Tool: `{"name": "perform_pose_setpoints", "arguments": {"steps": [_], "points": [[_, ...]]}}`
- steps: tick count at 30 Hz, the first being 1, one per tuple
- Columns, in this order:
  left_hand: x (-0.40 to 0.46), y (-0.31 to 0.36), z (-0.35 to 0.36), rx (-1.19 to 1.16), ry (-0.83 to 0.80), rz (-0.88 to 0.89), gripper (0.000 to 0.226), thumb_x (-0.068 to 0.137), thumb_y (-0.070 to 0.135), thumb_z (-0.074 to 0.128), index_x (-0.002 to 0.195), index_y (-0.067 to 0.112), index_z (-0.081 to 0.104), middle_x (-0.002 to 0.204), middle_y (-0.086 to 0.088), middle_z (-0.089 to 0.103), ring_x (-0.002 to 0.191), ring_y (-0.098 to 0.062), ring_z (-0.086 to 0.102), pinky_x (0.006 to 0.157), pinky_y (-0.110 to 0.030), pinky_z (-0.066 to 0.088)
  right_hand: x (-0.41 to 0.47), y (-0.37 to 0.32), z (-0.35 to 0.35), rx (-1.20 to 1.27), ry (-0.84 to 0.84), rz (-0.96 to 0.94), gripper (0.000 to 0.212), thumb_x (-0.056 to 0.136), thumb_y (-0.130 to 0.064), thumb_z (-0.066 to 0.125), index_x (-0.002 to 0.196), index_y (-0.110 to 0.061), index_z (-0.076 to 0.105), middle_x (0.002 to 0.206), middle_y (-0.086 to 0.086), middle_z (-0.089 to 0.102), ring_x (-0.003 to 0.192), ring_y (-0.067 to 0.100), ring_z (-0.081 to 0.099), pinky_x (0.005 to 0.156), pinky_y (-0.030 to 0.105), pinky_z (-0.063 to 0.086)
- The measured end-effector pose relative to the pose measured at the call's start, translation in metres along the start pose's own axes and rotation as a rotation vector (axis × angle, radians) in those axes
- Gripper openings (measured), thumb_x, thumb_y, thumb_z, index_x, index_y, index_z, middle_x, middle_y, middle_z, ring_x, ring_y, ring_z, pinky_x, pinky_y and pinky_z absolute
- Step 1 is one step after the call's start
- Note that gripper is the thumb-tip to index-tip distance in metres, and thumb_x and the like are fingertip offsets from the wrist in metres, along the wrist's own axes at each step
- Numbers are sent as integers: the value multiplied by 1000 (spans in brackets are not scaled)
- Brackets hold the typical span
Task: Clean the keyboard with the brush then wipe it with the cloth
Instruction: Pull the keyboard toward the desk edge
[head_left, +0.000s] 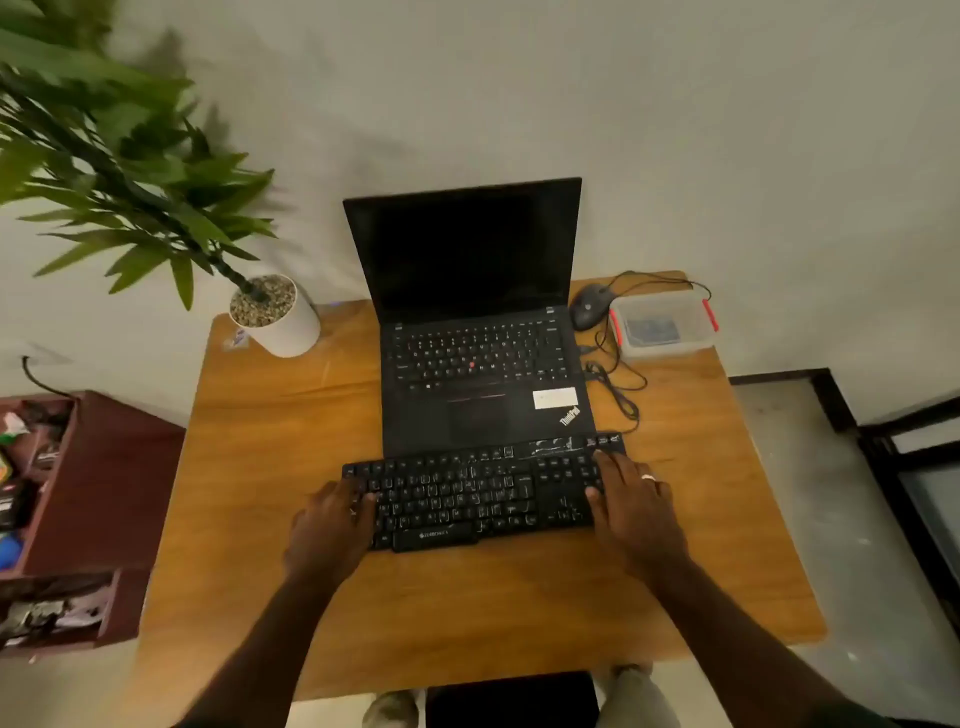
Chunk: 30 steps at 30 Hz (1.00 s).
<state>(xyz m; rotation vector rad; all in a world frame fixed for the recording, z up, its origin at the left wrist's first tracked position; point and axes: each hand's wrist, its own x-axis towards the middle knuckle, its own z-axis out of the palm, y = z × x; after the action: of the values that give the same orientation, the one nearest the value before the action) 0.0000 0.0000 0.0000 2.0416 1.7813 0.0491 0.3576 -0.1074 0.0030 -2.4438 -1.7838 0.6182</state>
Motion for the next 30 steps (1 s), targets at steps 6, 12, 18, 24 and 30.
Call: {"name": "perform_pose_setpoints", "arguments": {"steps": [6,12,18,24,30], "points": [[-1,-20,31,-133,-29,-158,44,101,35,52,135,7,51,121,-17,53,109,-41,55,84,-48,48,13,27,32,42,63,133,54,103,-39,42,149,-11,41,146,13,46,129,33,47,103,53,41],[-7,-31,56,-375,152,-114,62,94,57,46,139,13,48,121,-6,45,108,-23,51,88,-44,47,26,43,65,260,298,121,60,99,-44,35,143,-6,47,135,21,47,118,31,45,94,48,45],[-14,-39,89,-330,271,-75,76,88,60,42,146,12,38,129,-14,44,112,-28,49,90,-47,45,26,47,93,316,479,88,54,101,-39,39,144,-8,45,136,12,40,118,30,41,87,43,45],[-16,-35,98,-297,396,-66,74,90,55,39,147,8,38,126,-21,45,111,-34,47,93,-40,35,29,52,104,335,557,96,55,102,-38,37,147,-7,42,136,14,43,121,33,43,94,46,44],[-15,-40,106,-266,476,-21,65,97,54,32,133,5,56,105,-17,51,101,-33,50,86,-40,37,29,57,110,281,538,111,60,102,-45,27,149,-9,41,132,14,47,121,27,41,97,37,33]]}}
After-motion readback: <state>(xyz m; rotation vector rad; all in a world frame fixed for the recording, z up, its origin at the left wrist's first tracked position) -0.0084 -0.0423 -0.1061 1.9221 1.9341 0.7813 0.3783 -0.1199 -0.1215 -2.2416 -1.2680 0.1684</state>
